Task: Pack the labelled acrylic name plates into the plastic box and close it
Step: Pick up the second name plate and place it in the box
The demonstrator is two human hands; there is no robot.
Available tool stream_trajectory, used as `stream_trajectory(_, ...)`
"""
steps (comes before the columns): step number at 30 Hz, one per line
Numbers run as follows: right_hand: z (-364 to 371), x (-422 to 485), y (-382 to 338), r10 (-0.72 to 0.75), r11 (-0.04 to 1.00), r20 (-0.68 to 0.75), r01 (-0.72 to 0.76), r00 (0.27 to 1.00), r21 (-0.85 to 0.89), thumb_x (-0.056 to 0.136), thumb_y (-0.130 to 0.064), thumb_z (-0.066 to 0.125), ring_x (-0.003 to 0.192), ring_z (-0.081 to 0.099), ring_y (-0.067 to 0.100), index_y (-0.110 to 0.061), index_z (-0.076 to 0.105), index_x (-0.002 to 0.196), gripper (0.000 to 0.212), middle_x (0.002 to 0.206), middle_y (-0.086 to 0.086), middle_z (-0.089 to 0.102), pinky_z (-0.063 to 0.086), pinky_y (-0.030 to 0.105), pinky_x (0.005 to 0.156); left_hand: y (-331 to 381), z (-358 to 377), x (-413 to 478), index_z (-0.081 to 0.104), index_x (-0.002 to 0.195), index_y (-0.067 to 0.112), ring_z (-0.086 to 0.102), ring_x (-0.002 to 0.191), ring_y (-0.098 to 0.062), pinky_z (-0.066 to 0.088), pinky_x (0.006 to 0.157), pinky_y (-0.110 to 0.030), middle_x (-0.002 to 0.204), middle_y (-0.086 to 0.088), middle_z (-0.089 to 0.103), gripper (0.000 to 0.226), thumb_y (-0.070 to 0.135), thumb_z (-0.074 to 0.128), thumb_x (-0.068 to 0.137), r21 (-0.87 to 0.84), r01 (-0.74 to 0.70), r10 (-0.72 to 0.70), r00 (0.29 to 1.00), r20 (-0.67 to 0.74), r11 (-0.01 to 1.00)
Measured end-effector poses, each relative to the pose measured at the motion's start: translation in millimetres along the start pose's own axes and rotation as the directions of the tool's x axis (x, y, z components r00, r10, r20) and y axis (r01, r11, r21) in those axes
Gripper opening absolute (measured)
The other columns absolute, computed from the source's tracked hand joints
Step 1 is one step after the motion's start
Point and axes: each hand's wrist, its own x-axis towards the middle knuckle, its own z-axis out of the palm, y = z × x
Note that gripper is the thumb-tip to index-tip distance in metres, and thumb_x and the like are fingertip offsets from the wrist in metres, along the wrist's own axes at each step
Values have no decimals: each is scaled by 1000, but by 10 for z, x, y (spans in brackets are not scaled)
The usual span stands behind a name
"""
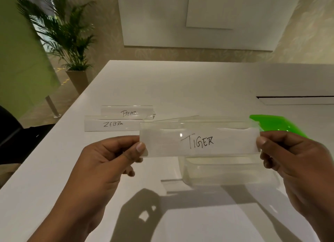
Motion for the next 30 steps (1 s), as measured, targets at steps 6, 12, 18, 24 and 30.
stream_trajectory(6, -208, 72, -98, -3, 999, -11, 3, 1000, -54, 34, -78, 76, 57, 56, 11, -28, 77, 81, 69, 64, -2, 69, 48, 18, 51, 60, 314, 166, 80, 83, 15, 58, 69, -13, 44, 65, -29, 86, -6, 77, 26, 27, 79, 59, -61, -78, 79, 997, 25, 995)
stream_trajectory(12, -426, 226, -291, -353, 800, 79, 345, 932, -492, 58, -73, 70, 96, 66, 6, -48, 59, 110, 58, 111, -22, 66, 55, 30, 82, 50, 551, 285, 79, 77, 15, 52, 67, -14, 46, 59, -18, 78, -17, 69, 26, 22, 88, 54, -23, -144, 145, 988, 60, 989)
stream_trajectory(18, -258, 429, -506, -145, 315, 630, 639, 763, -702, 63, -73, 62, 111, 51, -5, -51, 36, 136, 81, 124, -34, 49, 49, 34, 93, 28, 709, 333, 78, 76, 13, 54, 67, -14, 46, 59, -20, 76, -18, 67, 15, 22, 83, 64, -15, -142, 142, 976, 165, 990)
stream_trajectory(24, -124, 650, -426, -17, 301, 738, 707, 675, -640, 66, -58, 75, 103, 56, 0, -44, 47, 131, 72, 119, -24, 62, 49, 30, 87, -16, 739, 353, 78, 75, 14, 55, 61, -11, 46, 57, -20, 72, -7, 70, 14, 21, 81, 64, -34, -127, 131, 976, 175, 991)
stream_trajectory(30, -13, 802, -300, -13, 326, 757, 719, 653, -614, 64, -53, 72, 93, 61, 4, -41, 55, 124, 63, 107, -22, 67, 52, 31, 78, -63, 732, 391, 76, 75, 13, 56, 55, -9, 47, 55, -19, 65, -1, 70, 21, 25, 77, 59, -25, -124, 125, 988, 93, 992)
